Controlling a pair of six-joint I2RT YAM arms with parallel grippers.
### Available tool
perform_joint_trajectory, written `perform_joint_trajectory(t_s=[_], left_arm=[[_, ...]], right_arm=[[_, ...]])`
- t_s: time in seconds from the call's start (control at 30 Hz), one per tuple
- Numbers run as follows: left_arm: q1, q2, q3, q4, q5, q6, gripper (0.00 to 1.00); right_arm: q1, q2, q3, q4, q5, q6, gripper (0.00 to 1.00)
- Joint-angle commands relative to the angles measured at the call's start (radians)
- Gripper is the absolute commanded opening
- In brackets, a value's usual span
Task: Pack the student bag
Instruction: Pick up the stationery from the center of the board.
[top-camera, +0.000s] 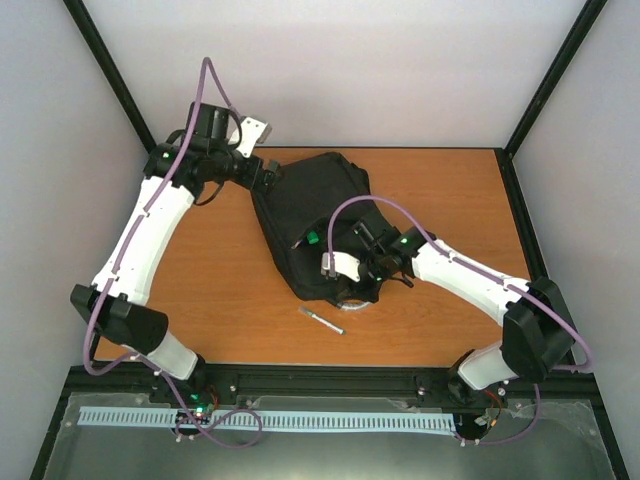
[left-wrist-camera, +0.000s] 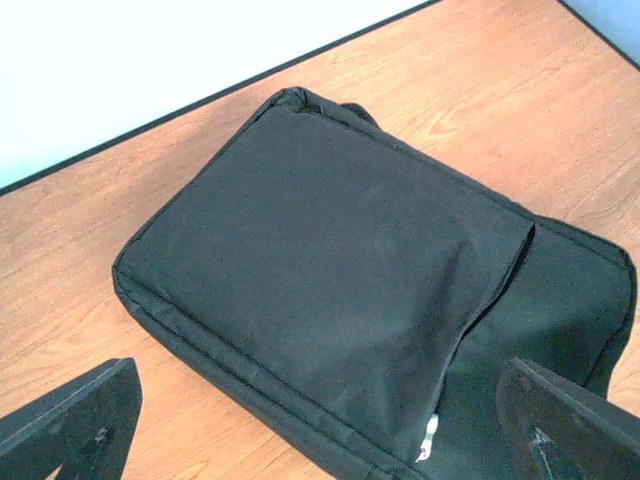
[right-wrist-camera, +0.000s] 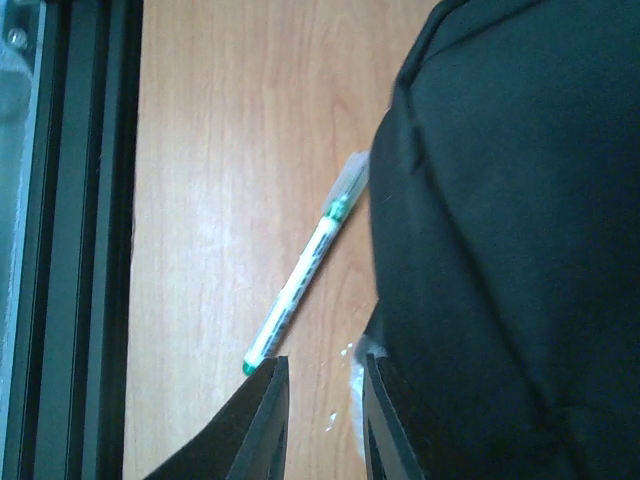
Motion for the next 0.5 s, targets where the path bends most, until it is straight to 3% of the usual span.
perform_joint_trajectory(t_s=[0.0,0.07,0.23,0.47], left_arm=[[-0.015,-0.032,-0.087,0.121,-0.071,-0.120,1.00],[-0.012,-0.047,-0.131,0.131,-0.091,-0.123,1.00],[-0.010,-0.098,-0.232,0.136,0.047,-0.141,1.00],[-0.008,-0.138,-0.277,0.148,0.018,-0.163,1.00]], right_arm=[[-0.004,-0.026,-0.049,-0.036,-0.042,-0.062,0.24],[0.001,-0.027,-0.085,-0.046,-0.039,-0.079,0.26],[0.032,-0.027,-0.153,-0.011,-0.032,-0.076,0.30],[0.087,0.021,-0.176,0.050,0.020,-0.110,0.34]])
